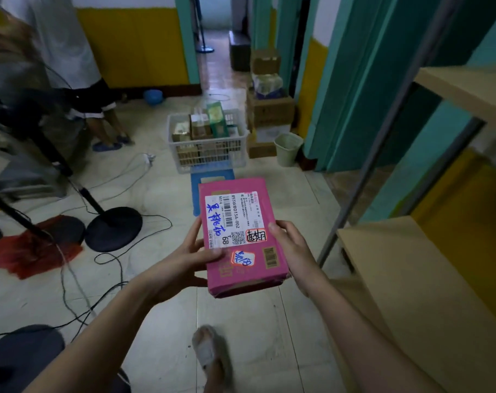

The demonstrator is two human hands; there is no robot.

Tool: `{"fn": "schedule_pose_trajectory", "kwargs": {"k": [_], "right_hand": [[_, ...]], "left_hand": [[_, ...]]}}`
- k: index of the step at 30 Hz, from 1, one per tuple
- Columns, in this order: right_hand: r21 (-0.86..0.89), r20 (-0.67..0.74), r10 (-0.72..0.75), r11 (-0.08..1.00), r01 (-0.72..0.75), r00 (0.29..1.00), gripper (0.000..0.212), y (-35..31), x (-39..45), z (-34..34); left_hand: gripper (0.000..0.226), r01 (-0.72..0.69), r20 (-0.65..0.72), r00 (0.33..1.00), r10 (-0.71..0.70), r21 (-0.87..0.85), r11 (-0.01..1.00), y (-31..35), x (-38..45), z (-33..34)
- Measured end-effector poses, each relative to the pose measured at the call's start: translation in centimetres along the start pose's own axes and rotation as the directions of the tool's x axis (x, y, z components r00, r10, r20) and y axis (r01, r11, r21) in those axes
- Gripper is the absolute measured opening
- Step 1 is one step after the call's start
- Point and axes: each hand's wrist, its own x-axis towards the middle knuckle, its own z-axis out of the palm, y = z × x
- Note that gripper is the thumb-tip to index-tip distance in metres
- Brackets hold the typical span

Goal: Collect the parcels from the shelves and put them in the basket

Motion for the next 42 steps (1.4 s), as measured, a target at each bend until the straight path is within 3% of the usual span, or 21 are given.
{"fn": "schedule_pose_trajectory", "kwargs": {"k": [5, 11, 16, 21, 26, 31, 36, 39, 42], "right_hand": [[-0.079, 0.043, 0.053, 0.996, -0.049, 0.998, 0.034, -2.1, 10.8, 3.4], [-0.19, 0.077, 0.235, 0.957, -0.217, 0.969, 0.037, -4.4, 23.1, 6.5], [-0.064, 0.137, 0.342, 0.94, -0.336, 0.93, 0.037, -5.6, 31.0, 8.2], [-0.004, 0.147, 0.361, 0.931, -0.364, 0.921, 0.035, -5.1, 40.2, 9.0], [0.023, 0.113, 0.379, 0.923, -0.384, 0.918, 0.035, -4.5, 51.4, 8.5], [-0.079, 0.212, 0.482, 0.875, -0.477, 0.85, 0.042, -6.3, 61.8, 9.0], [-0.249, 0.349, 0.507, 0.861, -0.444, 0.788, 0.046, -9.1, 69.8, 11.1], [-0.323, 0.366, 0.539, 0.838, -0.439, 0.759, 0.057, -10.0, 73.5, 13.9], [-0.342, 0.347, 0.552, 0.827, -0.445, 0.759, 0.05, -10.0, 77.0, 17.8]], "left_hand": [[0.11, -0.036, -0.101, 0.995, 0.028, -0.08, 0.996, 3.1, 8.5, -6.8], [0.085, -0.009, -0.232, 0.972, -0.035, -0.185, 0.983, 7.3, 19.0, -13.7], [0.064, 0.004, -0.285, 0.957, -0.06, -0.193, 0.981, 11.2, 25.9, -18.9], [0.072, 0.071, -0.275, 0.955, -0.107, -0.137, 0.988, 13.9, 33.0, -22.9], [0.094, 0.22, -0.128, 0.968, -0.217, 0.005, 0.976, 16.3, 41.2, -25.7], [0.093, 0.246, -0.281, 0.924, -0.258, -0.079, 0.966, 19.4, 48.9, -28.6], [0.08, 0.219, -0.382, 0.879, -0.286, -0.21, 0.953, 21.9, 53.3, -33.9], [0.075, 0.167, -0.453, 0.842, -0.294, -0.3, 0.939, 22.2, 54.8, -37.2], [0.063, 0.096, -0.531, 0.806, -0.263, -0.321, 0.942, 22.8, 56.7, -40.6]]}}
